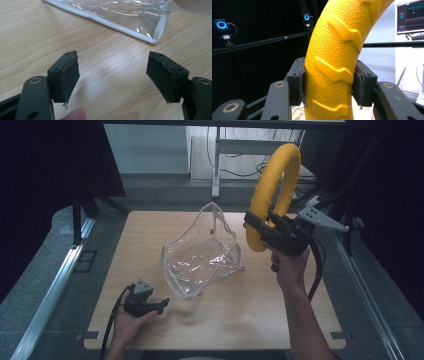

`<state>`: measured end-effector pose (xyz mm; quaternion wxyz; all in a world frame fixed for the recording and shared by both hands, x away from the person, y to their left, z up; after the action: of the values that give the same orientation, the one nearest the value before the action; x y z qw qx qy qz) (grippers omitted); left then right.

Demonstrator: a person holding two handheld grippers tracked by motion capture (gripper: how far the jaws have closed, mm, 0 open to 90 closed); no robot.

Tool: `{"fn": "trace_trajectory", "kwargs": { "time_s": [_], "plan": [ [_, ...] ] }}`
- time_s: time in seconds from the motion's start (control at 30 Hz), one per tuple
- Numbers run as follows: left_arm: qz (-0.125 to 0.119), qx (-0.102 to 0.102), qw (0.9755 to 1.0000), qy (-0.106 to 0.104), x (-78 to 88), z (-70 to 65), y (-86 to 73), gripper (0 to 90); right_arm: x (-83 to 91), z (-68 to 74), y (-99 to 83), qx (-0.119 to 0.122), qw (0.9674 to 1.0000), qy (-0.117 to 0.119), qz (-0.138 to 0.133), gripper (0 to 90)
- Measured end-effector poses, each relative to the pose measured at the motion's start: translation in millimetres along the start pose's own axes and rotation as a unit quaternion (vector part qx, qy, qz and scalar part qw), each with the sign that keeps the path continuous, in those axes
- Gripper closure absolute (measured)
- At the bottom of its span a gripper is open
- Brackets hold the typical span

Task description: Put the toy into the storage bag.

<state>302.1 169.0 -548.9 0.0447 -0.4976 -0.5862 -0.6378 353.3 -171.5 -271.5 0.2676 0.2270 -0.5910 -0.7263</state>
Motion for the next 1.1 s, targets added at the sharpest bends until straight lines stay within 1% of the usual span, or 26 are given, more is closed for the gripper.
{"fn": "trace_trajectory", "kwargs": {
  "time_s": [0.17,0.27,0.3,0.33,0.37,0.43,0.47,0.5,0.63,0.8,0.97,1.07,1.1],
  "plan": [
    [-0.001,0.000,1.0000,0.000,0.8,0.3,0.1,26.1,-6.9,12.1,4.7,0.002,0.9999,0.014,-0.003,51.0],
    [-0.001,0.002,1.0000,0.002,1.3,1.9,-0.6,26.2,-12.2,21.7,7.6,0.002,0.9996,0.028,-0.007,50.9],
    [-0.001,0.002,1.0000,0.002,1.3,1.9,-0.6,26.2,-12.2,21.7,7.6,0.002,0.9996,0.028,-0.007,50.9],
    [-0.002,0.004,1.0000,0.001,1.4,2.5,-0.8,26.2,-15.0,26.3,8.8,0.003,0.9994,0.033,-0.009,50.9],
    [-0.002,0.004,1.0000,0.001,1.4,2.5,-0.8,26.2,-15.0,26.3,8.8,0.003,0.9994,0.033,-0.009,50.9],
    [-0.003,0.005,1.0000,0.002,1.8,2.4,-0.8,26.2,-17.7,31.1,9.4,0.005,0.9993,0.037,-0.009,50.9],
    [-0.003,0.005,1.0000,0.002,2.0,2.5,-0.7,26.2,-20.6,35.9,9.1,0.006,0.9990,0.043,-0.009,50.9],
    [-0.003,0.005,1.0000,0.002,2.0,2.5,-0.7,26.2,-20.6,35.9,9.1,0.006,0.9990,0.043,-0.009,50.9],
    [-0.001,0.005,1.0000,0.002,1.1,2.5,-1.2,26.2,-26.5,43.1,5.4,0.005,0.9984,0.055,-0.007,50.9],
    [-0.002,0.006,1.0000,0.002,1.9,3.6,-1.4,26.2,-34.8,48.5,-0.1,-0.005,0.9977,0.068,-0.003,50.9],
    [-0.003,0.008,1.0000,0.003,2.4,4.4,-1.8,26.2,-41.1,55.4,-3.5,-0.005,0.9971,0.076,-0.004,50.9],
    [-0.003,0.008,1.0000,0.003,2.3,4.4,-1.8,26.2,-45.0,60.8,-6.6,-0.004,0.9968,0.080,-0.001,50.8],
    [-0.002,0.008,1.0000,0.003,2.3,4.4,-1.8,26.2,-47.8,64.4,-8.6,-0.004,0.9963,0.085,0.000,50.8]
  ]
}}
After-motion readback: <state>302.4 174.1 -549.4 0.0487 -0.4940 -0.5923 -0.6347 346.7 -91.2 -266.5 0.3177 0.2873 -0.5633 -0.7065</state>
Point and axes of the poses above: each handheld gripper's, and its own axes: x roughly backward along the jaws, y roughly out of its top, z roughly to its left, the point moved 5 cm from there along -x, roughly forward along the jaws, and after that the axes turned 7 degrees about -y, right-handed, at the moved point
